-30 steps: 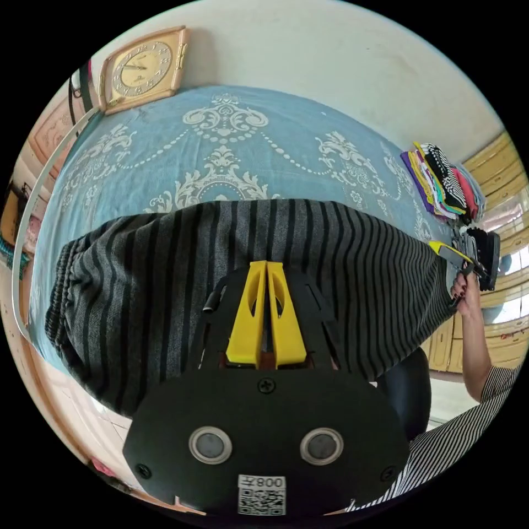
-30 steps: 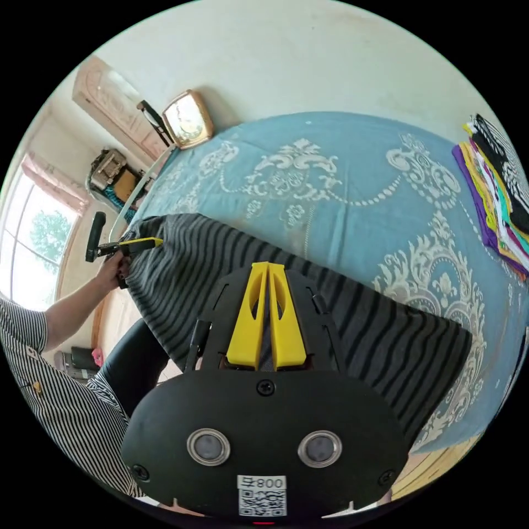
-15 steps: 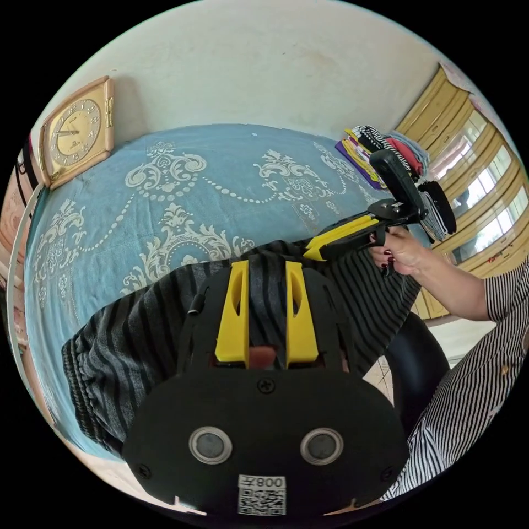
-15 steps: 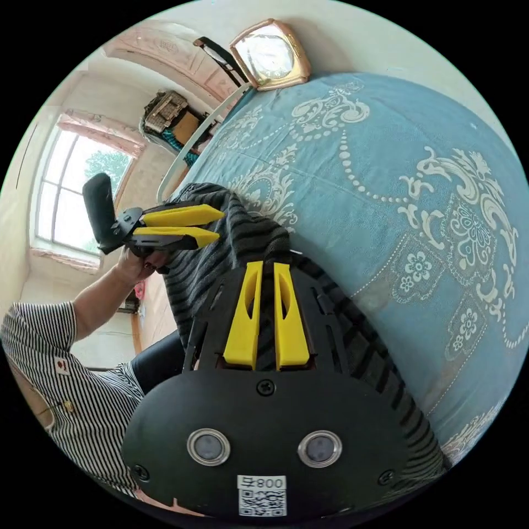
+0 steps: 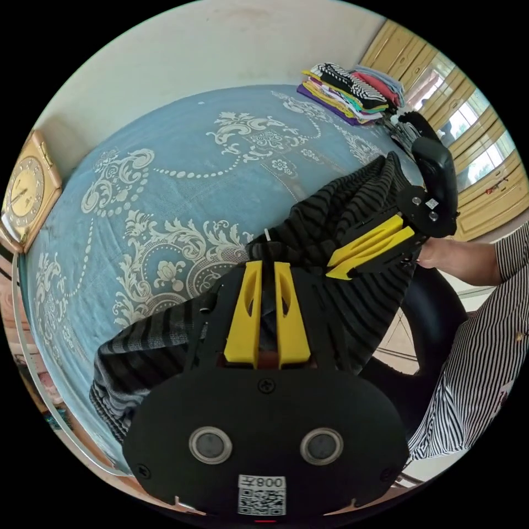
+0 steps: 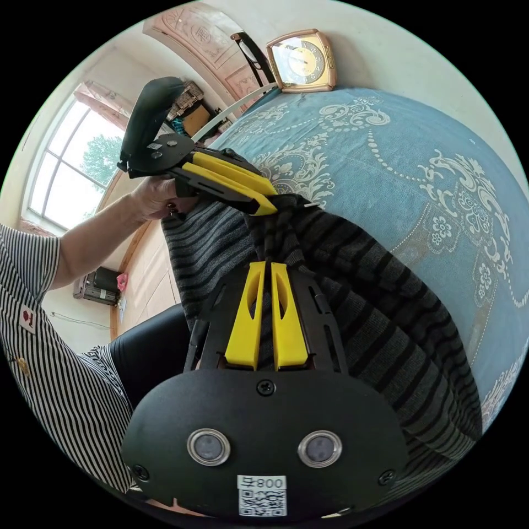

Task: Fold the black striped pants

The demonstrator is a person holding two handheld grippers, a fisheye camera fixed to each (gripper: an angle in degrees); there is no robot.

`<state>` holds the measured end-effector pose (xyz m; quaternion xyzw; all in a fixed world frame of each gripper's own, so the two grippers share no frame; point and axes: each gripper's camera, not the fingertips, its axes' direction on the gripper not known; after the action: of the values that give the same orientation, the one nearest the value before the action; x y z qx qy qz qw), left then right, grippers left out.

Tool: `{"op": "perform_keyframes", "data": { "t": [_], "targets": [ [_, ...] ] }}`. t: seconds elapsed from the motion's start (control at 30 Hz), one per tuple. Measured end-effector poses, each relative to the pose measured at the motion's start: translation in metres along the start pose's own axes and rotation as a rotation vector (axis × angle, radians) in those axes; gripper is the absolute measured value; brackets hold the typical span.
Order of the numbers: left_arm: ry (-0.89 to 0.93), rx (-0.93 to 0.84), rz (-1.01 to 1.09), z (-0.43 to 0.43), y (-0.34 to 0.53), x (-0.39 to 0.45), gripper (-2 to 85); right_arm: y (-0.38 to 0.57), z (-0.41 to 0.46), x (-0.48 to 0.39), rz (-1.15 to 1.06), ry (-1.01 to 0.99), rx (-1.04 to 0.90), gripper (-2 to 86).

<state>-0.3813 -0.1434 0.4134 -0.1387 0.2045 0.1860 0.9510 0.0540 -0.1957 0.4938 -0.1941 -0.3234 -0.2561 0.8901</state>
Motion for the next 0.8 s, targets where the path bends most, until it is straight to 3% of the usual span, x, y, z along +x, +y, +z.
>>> {"op": "perform_keyframes", "data": {
  "t": [0.23,0.43,0.53,0.67,0.8],
  "targets": [
    [-0.013,0.225,-0.093,-0.058,0.055,-0.015,1.6,-0.023,-0.041,-0.020,0.000,-0.017,0.164,1.7],
    [-0.118,0.255,-0.116,-0.061,0.064,-0.030,0.9,-0.039,-0.062,-0.042,-0.018,0.085,0.292,0.3],
    [-0.146,0.233,-0.141,-0.049,0.069,-0.042,0.8,-0.062,-0.036,-0.039,-0.018,0.052,0.227,0.2],
    [-0.172,0.171,-0.213,-0.027,0.078,-0.062,0.9,-0.093,0.052,-0.011,0.087,0.180,-0.073,0.2],
    [-0.161,0.192,-0.279,-0.027,0.095,-0.075,1.1,-0.103,0.055,-0.004,0.149,0.063,-0.080,0.2]
  ]
}}
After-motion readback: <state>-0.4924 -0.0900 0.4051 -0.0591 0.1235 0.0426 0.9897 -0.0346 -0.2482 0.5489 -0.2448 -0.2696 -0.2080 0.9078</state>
